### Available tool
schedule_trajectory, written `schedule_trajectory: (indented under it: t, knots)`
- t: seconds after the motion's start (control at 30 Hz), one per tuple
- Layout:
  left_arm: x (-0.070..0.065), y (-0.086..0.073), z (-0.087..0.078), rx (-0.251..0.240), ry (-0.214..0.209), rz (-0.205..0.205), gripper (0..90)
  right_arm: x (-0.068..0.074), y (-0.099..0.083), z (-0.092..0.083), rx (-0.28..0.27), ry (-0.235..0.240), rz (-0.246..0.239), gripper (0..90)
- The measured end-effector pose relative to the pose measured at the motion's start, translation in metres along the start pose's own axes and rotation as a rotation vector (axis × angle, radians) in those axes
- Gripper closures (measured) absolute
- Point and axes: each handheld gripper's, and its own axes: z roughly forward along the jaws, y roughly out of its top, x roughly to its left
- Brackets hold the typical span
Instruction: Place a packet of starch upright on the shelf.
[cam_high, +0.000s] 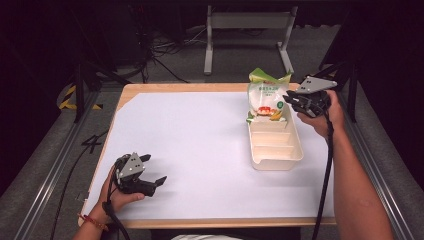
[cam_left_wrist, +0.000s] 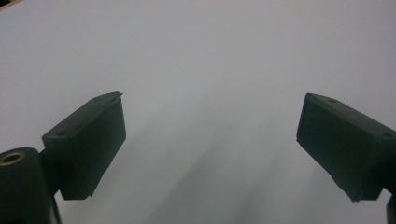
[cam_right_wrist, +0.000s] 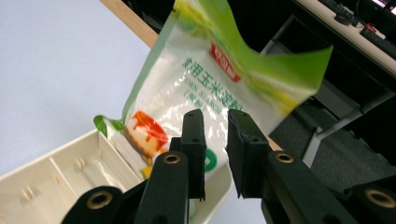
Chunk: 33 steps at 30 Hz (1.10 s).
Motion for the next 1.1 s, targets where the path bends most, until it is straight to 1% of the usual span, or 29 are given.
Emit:
schedule_trajectory:
  t: [0.07, 0.13, 0.17, 0.3, 0.33, 0.43, 0.5, 0.57, 0.6, 0.67, 0.73, 0.77, 0.83, 0.87, 0.93, 1.0, 1.1]
  knots:
    - [0.0, 0.001, 0.001, -0.002, 0.0, -0.001, 9.0, 0.001, -0.006, -0.002, 0.004, 0.008, 0.011, 73.2]
    - [-0.001, 0.001, 0.002, 0.005, -0.003, 0.005, 8.9, 0.003, -0.01, -0.006, 0.005, 0.007, 0.016, 72.6]
    - [-0.001, 0.001, 0.003, 0.009, -0.001, 0.01, 8.9, 0.005, -0.012, -0.008, 0.002, 0.016, 0.023, 71.9]
    - [0.0, 0.0, 0.002, 0.003, -0.004, 0.008, 8.9, 0.014, -0.018, -0.015, -0.004, 0.025, 0.033, 69.3]
    - [-0.001, 0.0, 0.002, 0.001, -0.002, 0.003, 8.9, 0.017, -0.019, -0.018, -0.001, 0.034, 0.032, 66.7]
    - [0.0, -0.001, 0.001, 0.003, -0.004, 0.003, 8.9, 0.025, -0.022, -0.022, 0.0, 0.038, 0.028, 65.7]
    - [0.001, -0.001, 0.001, 0.003, -0.005, 0.001, 8.9, 0.026, -0.023, -0.023, 0.0, 0.041, 0.028, 65.2]
    - [0.001, 0.0, 0.001, -0.003, -0.006, 0.001, 8.9, 0.031, -0.024, -0.027, -0.006, 0.056, 0.034, 63.0]
    - [0.0, 0.0, 0.001, -0.002, -0.007, 0.006, 8.9, 0.033, -0.024, -0.028, -0.008, 0.052, 0.035, 62.8]
    - [0.0, 0.0, 0.001, -0.001, -0.007, 0.01, 8.9, 0.037, -0.026, -0.03, -0.005, 0.057, 0.033, 61.5]
    - [0.0, 0.0, 0.0, 0.0, -0.006, 0.011, 8.9, 0.04, -0.028, -0.031, 0.008, 0.056, 0.021, 59.1]
    - [0.0, 0.0, 0.0, -0.003, -0.003, 0.012, 8.9, 0.042, -0.029, -0.032, 0.007, 0.059, 0.025, 57.7]
    - [-0.001, 0.0, 0.0, -0.005, -0.004, 0.007, 8.9, 0.043, -0.032, -0.036, 0.008, 0.065, 0.028, 56.5]
    - [0.0, 0.0, 0.0, -0.002, -0.004, 0.013, 8.9, 0.044, -0.034, -0.037, 0.011, 0.065, 0.027, 55.5]
    - [0.0, 0.0, 0.0, -0.002, -0.006, 0.015, 8.9, 0.045, -0.037, -0.041, 0.009, 0.069, 0.042, 52.6]
    - [-0.001, 0.0, 0.0, -0.001, -0.002, 0.013, 8.9, 0.045, -0.04, -0.044, 0.013, 0.062, 0.039, 49.7]
    - [0.0, 0.0, 0.0, 0.0, 0.0, 0.013, 8.8, 0.046, -0.044, -0.048, 0.012, 0.064, 0.053, 45.2]
